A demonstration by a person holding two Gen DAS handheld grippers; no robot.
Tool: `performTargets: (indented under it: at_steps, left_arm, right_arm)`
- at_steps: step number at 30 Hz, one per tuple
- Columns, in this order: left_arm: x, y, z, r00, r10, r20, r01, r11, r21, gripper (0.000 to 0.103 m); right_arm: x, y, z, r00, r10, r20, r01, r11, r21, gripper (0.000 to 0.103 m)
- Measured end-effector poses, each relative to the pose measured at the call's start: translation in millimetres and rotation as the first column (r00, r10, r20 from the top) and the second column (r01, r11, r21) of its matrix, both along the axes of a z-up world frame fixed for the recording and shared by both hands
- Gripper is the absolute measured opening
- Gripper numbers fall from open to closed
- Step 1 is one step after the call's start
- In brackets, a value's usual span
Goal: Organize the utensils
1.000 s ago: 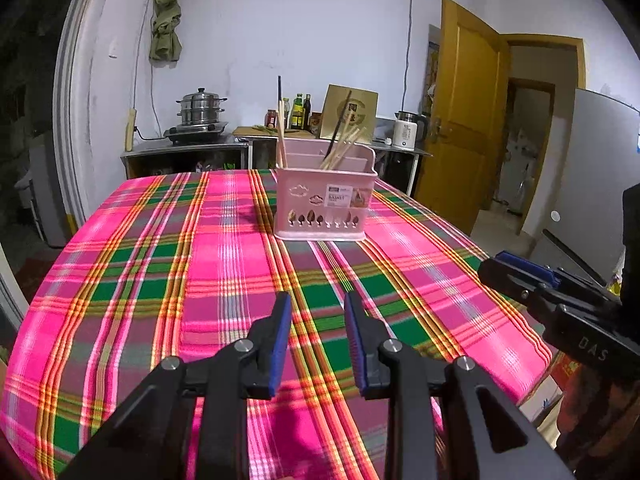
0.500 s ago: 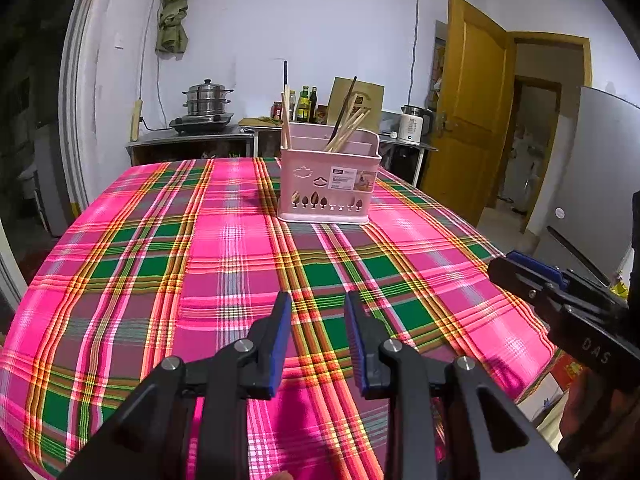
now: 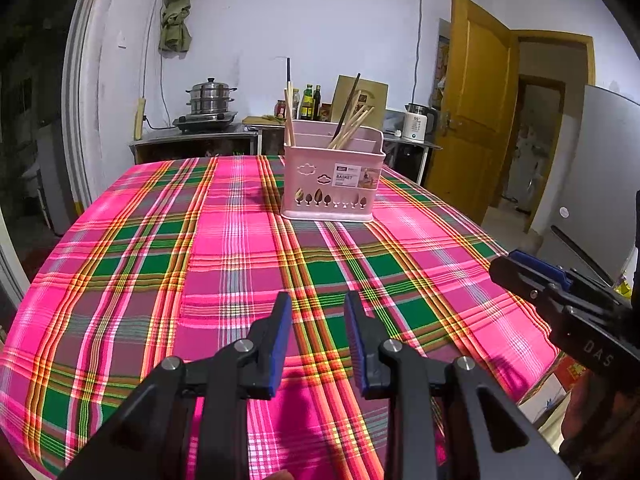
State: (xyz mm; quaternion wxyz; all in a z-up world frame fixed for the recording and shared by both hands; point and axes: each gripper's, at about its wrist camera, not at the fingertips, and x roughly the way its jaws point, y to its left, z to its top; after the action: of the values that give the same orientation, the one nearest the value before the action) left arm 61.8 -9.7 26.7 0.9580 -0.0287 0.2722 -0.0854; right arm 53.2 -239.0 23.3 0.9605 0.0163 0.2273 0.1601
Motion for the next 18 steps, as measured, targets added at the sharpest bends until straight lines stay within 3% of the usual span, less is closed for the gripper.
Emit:
performTargets:
  at_steps: [18]
  left_arm:
    - [0.6,-1.2,2.2,1.0,0.0,-0.004,0.0,1.0,0.004,0.028]
  right_arm:
    - [1.9,2.5,-2.2,1.0,0.007,-0.005,-0.007,1.0,-0.001,0.038]
